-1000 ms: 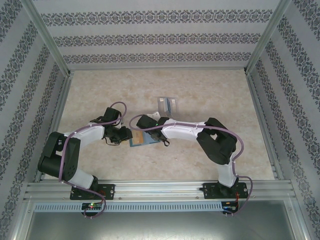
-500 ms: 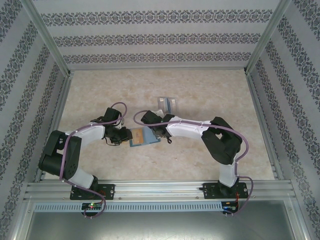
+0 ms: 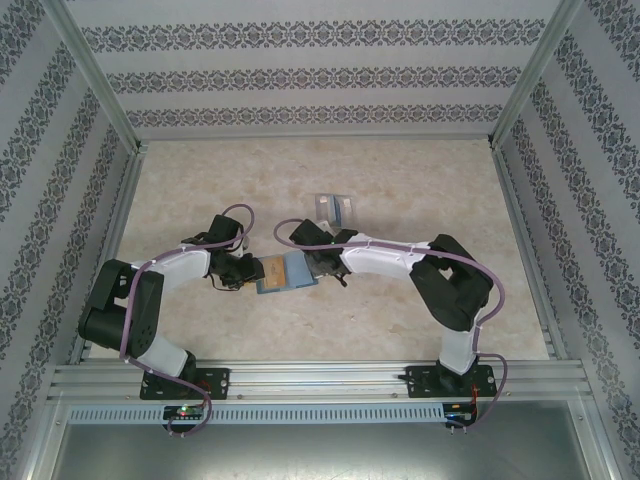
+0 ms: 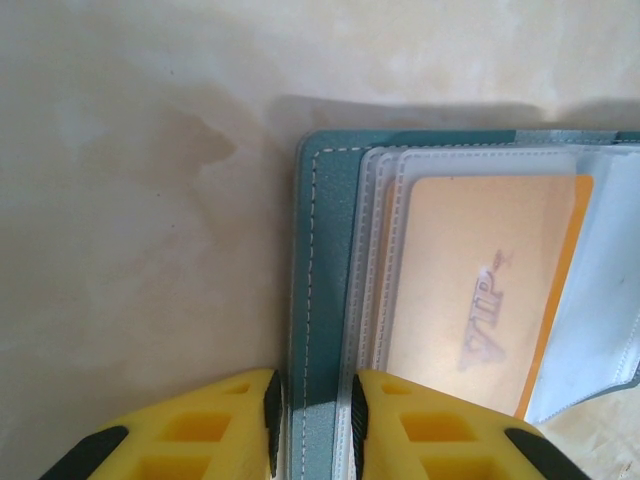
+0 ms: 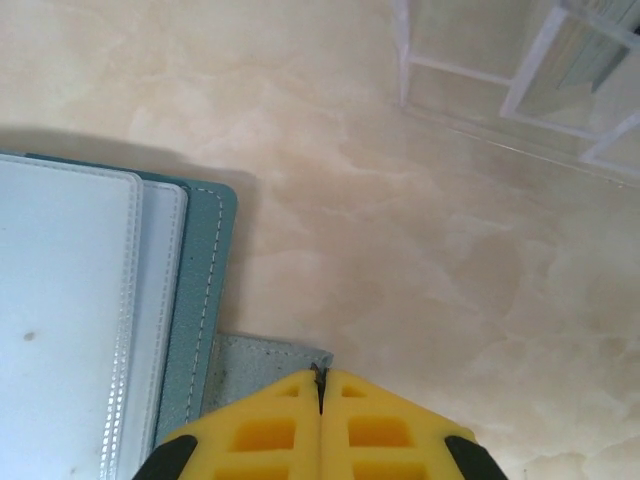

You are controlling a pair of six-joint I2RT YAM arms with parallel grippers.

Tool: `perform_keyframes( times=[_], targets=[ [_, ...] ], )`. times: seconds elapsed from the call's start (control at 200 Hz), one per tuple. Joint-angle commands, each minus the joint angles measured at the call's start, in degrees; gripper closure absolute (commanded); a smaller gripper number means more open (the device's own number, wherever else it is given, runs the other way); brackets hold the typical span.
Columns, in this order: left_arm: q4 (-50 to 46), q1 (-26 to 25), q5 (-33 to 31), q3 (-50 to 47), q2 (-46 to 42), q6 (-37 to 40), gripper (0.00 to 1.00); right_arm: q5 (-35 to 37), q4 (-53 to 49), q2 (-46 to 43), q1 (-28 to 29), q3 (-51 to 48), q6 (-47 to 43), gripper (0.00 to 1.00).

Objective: Put the credit cards into the card holder

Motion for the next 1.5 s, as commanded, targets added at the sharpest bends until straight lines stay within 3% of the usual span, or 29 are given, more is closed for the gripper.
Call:
perform_keyframes(
  times=[0.0, 0.455, 0.774, 1.179, 1.309, 1.499],
  targets=[
    [1.9, 0.2, 3.3, 1.1, 1.4, 0.4, 0.73, -3.3, 2.8, -2.8, -1.0, -2.1, 2.1, 1.00],
    [6.6, 0.2, 10.6, 2.5, -0.9, -2.6, 0.83, -15.6, 8.9, -2.3, -2.9, -5.4, 7.7, 1.00],
    [8.4, 0.1, 14.5, 4.1, -1.5, -3.5, 0.70, -18.6, 10.5, 0.3, -1.7, -3.8, 8.6, 1.00],
    [12.2, -1.7, 17.0, 6.7, 0.4, -5.6, 0.66, -18.9, 12.1, 1.4, -0.6, -3.3, 9.7, 1.00],
    [12.5, -3.0, 18.2, 8.0, 2.5, -5.2, 0.58, -18.8, 13.2, 0.7, -1.3, -4.7, 11.0, 1.00],
    [14.0, -4.4, 19.6, 8.1, 4.3, -5.2, 0.55, -19.9, 16.5, -2.2, -3.6, -8.9, 13.7, 1.00]
  ],
)
